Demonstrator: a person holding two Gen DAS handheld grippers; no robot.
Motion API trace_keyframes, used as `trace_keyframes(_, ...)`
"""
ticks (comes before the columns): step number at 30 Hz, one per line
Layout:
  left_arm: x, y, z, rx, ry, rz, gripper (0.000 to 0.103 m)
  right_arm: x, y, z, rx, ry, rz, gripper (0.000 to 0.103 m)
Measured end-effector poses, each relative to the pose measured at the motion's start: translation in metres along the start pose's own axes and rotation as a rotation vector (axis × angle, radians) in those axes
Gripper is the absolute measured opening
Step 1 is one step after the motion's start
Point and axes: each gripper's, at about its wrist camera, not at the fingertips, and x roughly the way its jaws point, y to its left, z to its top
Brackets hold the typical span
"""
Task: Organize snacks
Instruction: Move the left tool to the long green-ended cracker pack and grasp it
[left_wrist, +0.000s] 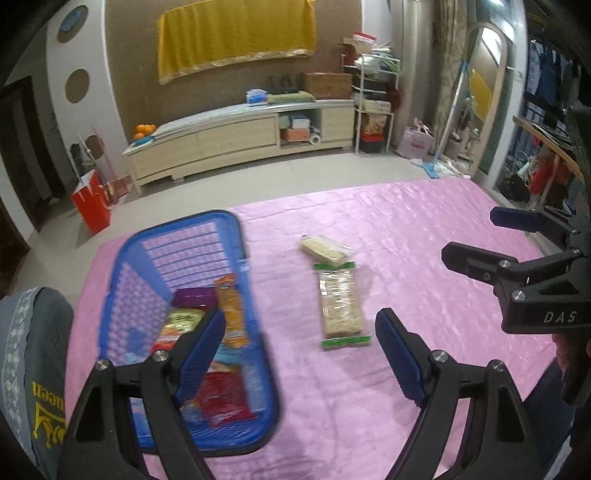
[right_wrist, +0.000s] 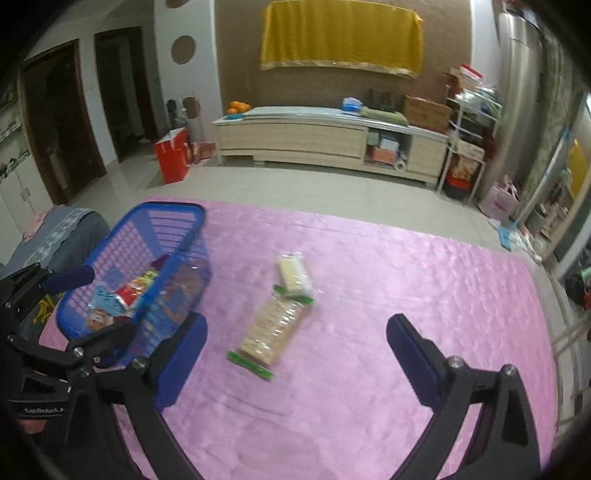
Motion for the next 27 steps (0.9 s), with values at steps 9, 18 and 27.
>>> trace_keyframes(9, 0.065, -0.043, 0.005, 0.022, 0.115, -0.019, 0.082, 0.032, -0.050, -0.024, 0.090, 0.078, -0.035, 0.099)
trace_keyframes(18, 0.127, -0.068, 0.008, 0.034, 0.196, -0.037, 0.082, 0.074, -0.086, -0.040, 0.148, 0.136, -0.027, 0.099)
trace_keyframes(27, 0.177, -0.056, 0.009, 0.011, 0.257, -0.032, 0.082, 0.112, -0.094, -0.046, 0.168, 0.172, -0.031, 0.099)
